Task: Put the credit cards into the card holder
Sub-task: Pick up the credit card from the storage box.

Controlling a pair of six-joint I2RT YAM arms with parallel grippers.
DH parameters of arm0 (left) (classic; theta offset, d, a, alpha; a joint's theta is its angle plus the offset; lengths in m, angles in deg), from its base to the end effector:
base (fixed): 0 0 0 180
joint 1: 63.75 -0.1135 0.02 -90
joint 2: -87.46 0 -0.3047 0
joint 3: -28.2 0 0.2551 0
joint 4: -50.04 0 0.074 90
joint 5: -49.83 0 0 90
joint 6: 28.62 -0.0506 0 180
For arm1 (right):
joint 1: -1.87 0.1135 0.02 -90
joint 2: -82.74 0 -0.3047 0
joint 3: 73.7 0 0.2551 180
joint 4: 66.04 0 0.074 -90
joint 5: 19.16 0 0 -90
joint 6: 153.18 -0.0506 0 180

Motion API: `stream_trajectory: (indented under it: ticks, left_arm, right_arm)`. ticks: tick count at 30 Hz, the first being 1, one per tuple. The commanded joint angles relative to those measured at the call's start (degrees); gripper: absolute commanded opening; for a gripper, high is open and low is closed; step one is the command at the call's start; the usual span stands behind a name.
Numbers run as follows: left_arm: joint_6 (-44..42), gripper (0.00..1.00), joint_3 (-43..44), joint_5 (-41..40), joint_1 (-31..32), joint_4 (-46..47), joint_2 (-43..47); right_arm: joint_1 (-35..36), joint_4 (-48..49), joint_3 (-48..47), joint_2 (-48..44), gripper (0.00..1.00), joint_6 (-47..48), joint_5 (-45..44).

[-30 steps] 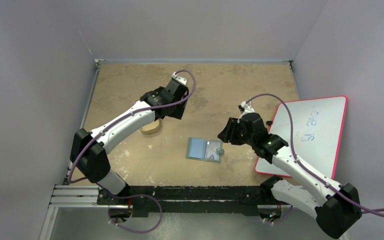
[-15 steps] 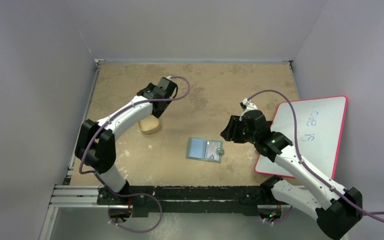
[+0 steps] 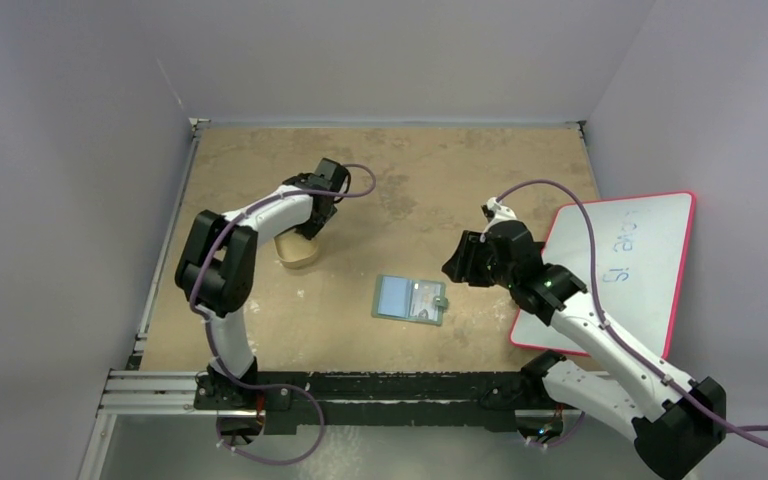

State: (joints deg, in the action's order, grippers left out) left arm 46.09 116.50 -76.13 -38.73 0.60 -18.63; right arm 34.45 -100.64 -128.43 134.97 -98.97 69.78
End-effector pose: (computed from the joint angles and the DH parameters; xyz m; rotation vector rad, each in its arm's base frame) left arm 0.3676 -0.1388 0.2223 0.7332 2.4886 0.7929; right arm 0.1638 0.1036 0.2993 0.0732 2.2073 0.6695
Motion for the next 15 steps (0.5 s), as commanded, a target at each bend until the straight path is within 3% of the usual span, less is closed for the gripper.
stream_trajectory:
  ticks: [1, 7, 15]
  left_arm:
    - [-0.9, 0.72, 2.9, -1.8, -1.4, 2.8, -3.2]
    - [-2.0, 0.69, 3.5, -4.1, -1.6, 5.3, -5.4]
    - [-3.4, 0.55, 5.6, -6.0, -1.6, 5.2, -5.6]
  right_arm:
    - [0.0, 0.2, -1.6, -1.3, 0.51, 0.3, -1.8]
    - [-0.1, -0.9, -2.0, -1.1, 0.51, 0.1, -2.6]
    - [-0.1, -0.2, -1.8, -0.5, 0.51, -0.4, -2.1]
